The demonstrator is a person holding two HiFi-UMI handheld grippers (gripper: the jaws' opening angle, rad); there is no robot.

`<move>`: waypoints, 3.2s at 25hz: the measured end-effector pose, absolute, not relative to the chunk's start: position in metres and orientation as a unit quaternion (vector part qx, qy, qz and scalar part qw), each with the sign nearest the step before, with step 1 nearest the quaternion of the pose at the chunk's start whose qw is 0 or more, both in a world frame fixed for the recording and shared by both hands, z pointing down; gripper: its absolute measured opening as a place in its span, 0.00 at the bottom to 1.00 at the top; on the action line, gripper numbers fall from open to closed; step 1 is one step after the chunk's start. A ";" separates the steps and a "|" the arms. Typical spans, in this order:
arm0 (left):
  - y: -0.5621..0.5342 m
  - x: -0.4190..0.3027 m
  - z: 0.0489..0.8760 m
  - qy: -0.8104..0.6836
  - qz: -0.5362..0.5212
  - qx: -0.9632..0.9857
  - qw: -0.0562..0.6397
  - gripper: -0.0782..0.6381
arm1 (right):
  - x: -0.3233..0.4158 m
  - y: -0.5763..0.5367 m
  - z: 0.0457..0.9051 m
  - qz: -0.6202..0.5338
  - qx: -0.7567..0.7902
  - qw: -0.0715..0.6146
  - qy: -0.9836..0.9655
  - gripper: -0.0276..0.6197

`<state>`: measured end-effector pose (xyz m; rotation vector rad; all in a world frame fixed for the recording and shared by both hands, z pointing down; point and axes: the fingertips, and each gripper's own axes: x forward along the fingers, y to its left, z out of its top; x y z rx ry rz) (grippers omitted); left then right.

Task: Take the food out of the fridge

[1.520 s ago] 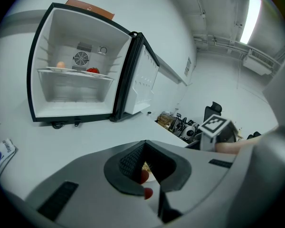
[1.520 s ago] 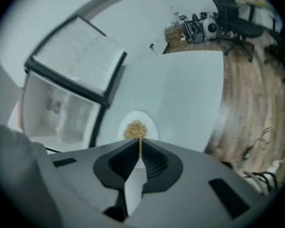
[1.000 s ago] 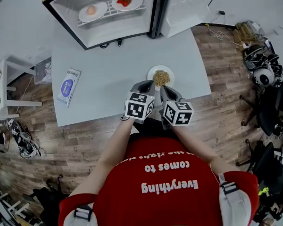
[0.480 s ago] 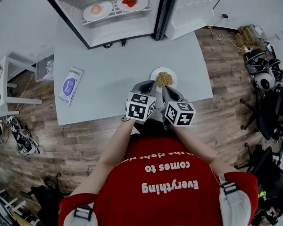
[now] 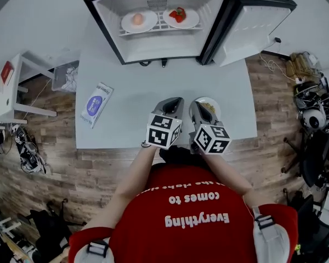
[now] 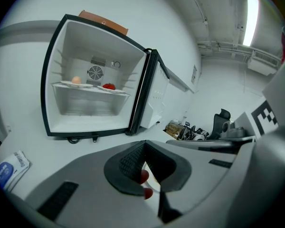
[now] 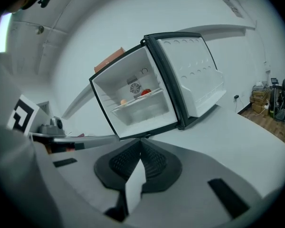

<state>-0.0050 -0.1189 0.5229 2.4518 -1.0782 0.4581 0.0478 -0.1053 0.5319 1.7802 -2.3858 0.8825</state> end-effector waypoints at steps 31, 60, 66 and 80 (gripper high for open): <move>-0.238 -0.141 0.448 -0.514 0.077 0.834 0.185 0.12 | -0.114 -0.316 0.434 -0.075 0.421 0.176 -0.887 0.11; -0.276 -0.165 0.489 -0.525 0.141 0.814 0.203 0.12 | -0.147 -0.396 0.487 -0.456 0.280 0.478 -0.696 0.09; -0.279 -0.165 0.477 -0.525 0.146 0.819 0.180 0.12 | -0.143 -0.388 0.469 -0.460 0.290 0.464 -0.699 0.08; -0.272 -0.142 0.445 -0.510 0.132 0.838 0.142 0.12 | -0.120 -0.312 0.444 -0.487 0.344 0.378 -0.708 0.08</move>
